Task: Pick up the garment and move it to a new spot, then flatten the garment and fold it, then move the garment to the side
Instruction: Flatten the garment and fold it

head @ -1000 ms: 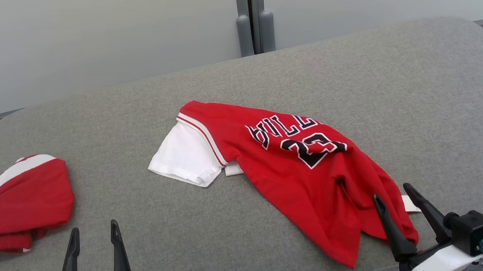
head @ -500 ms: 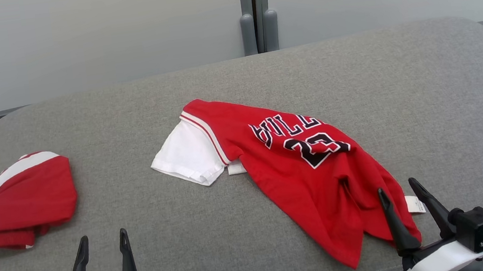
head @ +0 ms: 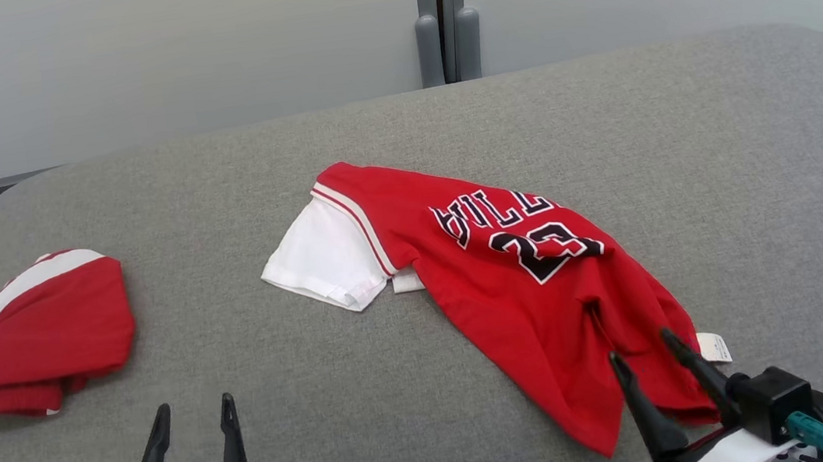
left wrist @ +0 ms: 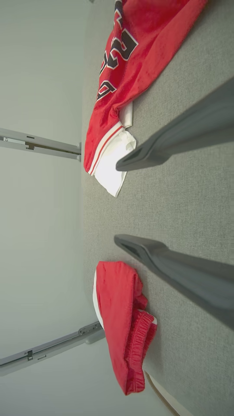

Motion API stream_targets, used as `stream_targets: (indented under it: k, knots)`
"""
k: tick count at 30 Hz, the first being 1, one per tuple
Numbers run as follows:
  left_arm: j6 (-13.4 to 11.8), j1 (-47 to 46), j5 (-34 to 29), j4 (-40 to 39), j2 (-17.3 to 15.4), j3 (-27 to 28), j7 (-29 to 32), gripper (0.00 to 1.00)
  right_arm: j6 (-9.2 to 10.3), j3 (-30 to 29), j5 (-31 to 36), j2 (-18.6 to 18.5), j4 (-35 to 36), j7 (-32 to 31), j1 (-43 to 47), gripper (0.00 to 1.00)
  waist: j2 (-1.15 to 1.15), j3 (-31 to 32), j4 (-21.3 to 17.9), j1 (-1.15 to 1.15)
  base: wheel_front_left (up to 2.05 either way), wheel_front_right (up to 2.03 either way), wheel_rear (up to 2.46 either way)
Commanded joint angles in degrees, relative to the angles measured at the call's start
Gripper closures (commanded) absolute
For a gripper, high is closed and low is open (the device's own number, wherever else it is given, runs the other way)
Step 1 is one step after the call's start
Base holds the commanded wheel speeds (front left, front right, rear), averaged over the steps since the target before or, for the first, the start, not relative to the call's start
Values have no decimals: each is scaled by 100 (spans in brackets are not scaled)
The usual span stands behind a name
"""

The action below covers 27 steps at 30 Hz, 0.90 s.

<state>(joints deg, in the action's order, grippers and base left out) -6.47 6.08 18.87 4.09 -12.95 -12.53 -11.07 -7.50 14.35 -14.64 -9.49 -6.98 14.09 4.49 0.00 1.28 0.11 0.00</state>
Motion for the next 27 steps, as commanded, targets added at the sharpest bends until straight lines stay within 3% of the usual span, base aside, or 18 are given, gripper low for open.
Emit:
stream_targets:
  k: [1,13,27]
  knots:
    - [55,-122,90,12,5,-19,92,0,2,80,-64,-37,-25,-51,18,0,0,-28,12,0,0,0,0]
    - [550,-864,591,366,-99,-307,1433,0,2,1029,-233,-373,-440,-455,-84,0,0,-532,-72,0,0,0,0]
    - [1159,-2917,1279,1871,4,-343,2522,0,2,1455,172,-504,-1009,-574,-802,0,0,-1407,-150,0,0,0,0]
